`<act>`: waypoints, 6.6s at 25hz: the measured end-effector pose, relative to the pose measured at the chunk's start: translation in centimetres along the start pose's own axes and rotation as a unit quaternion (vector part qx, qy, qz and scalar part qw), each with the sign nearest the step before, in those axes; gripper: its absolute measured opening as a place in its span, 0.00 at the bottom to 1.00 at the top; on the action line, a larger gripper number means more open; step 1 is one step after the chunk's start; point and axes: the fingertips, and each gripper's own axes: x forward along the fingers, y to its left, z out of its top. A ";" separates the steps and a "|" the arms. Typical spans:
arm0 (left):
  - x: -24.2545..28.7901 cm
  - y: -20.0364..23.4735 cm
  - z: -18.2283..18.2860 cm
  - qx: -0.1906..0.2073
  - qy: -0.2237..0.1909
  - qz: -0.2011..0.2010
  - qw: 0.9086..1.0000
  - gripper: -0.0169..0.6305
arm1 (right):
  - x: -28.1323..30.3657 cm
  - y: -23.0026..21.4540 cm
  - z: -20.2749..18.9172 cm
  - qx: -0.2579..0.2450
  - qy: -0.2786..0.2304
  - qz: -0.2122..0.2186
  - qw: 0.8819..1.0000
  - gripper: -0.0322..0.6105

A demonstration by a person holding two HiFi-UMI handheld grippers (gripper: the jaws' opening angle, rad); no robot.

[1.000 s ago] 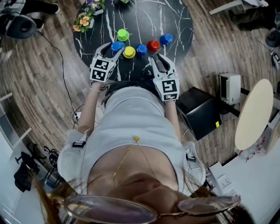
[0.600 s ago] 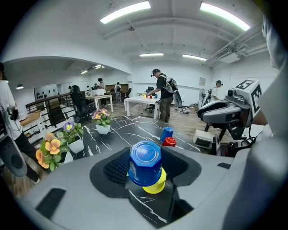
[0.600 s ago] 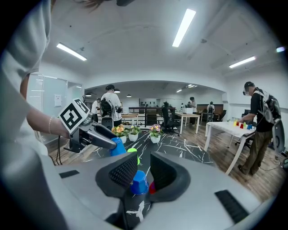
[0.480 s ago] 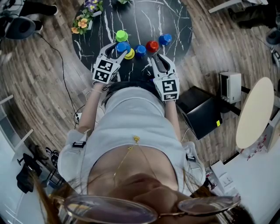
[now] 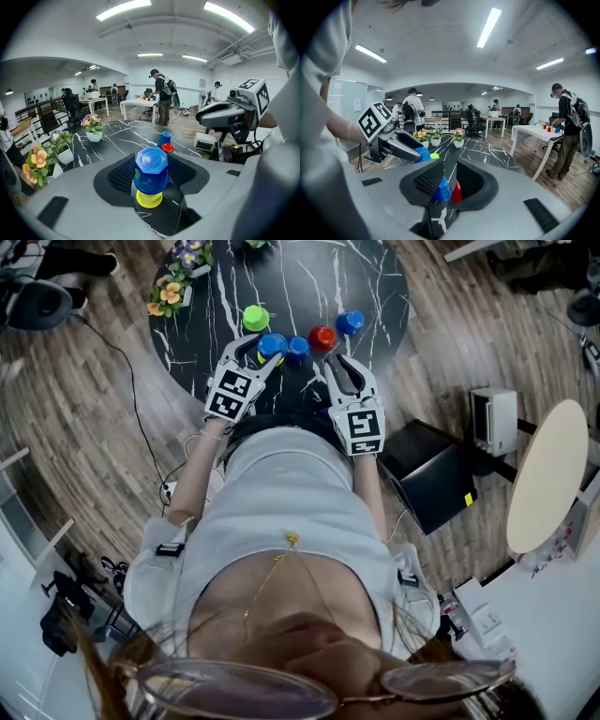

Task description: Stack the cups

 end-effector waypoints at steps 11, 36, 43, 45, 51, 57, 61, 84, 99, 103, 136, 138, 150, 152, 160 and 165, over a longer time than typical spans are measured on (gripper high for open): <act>1.6 -1.3 -0.7 0.010 0.022 -0.015 1.000 0.39 | -0.3 -1.0 -0.9 0.006 0.008 -0.007 1.000 0.17; 0.8 -1.8 0.7 -0.008 -0.021 -0.014 1.000 0.44 | 0.9 -2.9 -0.9 0.000 0.015 -0.002 1.000 0.19; -0.9 -1.0 1.8 -0.031 -0.054 0.014 0.998 0.44 | 1.7 -3.6 -0.7 -0.003 0.018 0.000 1.000 0.20; -1.2 -0.7 1.8 -0.033 -0.056 0.021 0.998 0.44 | 2.0 -4.0 -0.7 -0.004 0.019 -0.003 1.000 0.20; -2.6 0.4 2.9 -0.046 -0.092 0.054 0.993 0.28 | 3.0 -5.5 -1.1 -0.014 0.027 -0.013 0.999 0.22; -3.8 0.8 3.2 -0.065 -0.113 0.073 0.989 0.10 | 4.1 -7.3 -2.2 -0.020 0.043 -0.023 0.999 0.23; -4.3 0.9 3.1 -0.077 -0.119 0.077 0.987 0.08 | 4.9 -8.6 -3.0 -0.024 0.057 -0.030 0.998 0.24; -5.8 1.3 0.9 -0.116 -0.090 0.116 0.982 0.08 | 11.5 -13.3 -10.3 0.002 0.158 -0.031 0.987 0.46; -7.1 1.2 -0.7 -0.128 -0.077 0.135 0.980 0.08 | 12.4 -13.7 -11.9 0.010 0.168 -0.045 0.985 0.39; -7.3 1.2 -0.4 -0.126 -0.081 0.135 0.979 0.08 | 11.8 -13.7 -11.4 0.002 0.166 -0.042 0.985 0.39; -7.2 0.9 -0.7 -0.121 -0.096 0.119 0.981 0.08 | 7.8 -10.5 -2.2 -0.039 0.093 -0.001 0.995 0.41; -7.1 1.0 -0.8 -0.120 -0.096 0.119 0.981 0.08 | 7.9 -9.7 -2.1 -0.044 0.094 0.009 0.995 0.41; -6.9 1.3 -1.5 -0.125 -0.092 0.116 0.981 0.08 | 8.1 -5.2 -2.2 -0.065 0.106 0.069 0.990 0.41; -6.9 1.3 -1.6 -0.125 -0.091 0.116 0.981 0.08 | 8.1 -4.4 -2.3 -0.074 0.110 0.079 0.988 0.41; -6.8 1.2 -2.4 -0.128 -0.085 0.110 0.982 0.08 | 8.2 -2.0 -2.8 -0.100 0.125 0.108 0.981 0.41; -6.8 1.3 -2.4 -0.127 -0.083 0.110 0.982 0.08 | 8.4 -1.3 -3.1 -0.106 0.135 0.117 0.978 0.41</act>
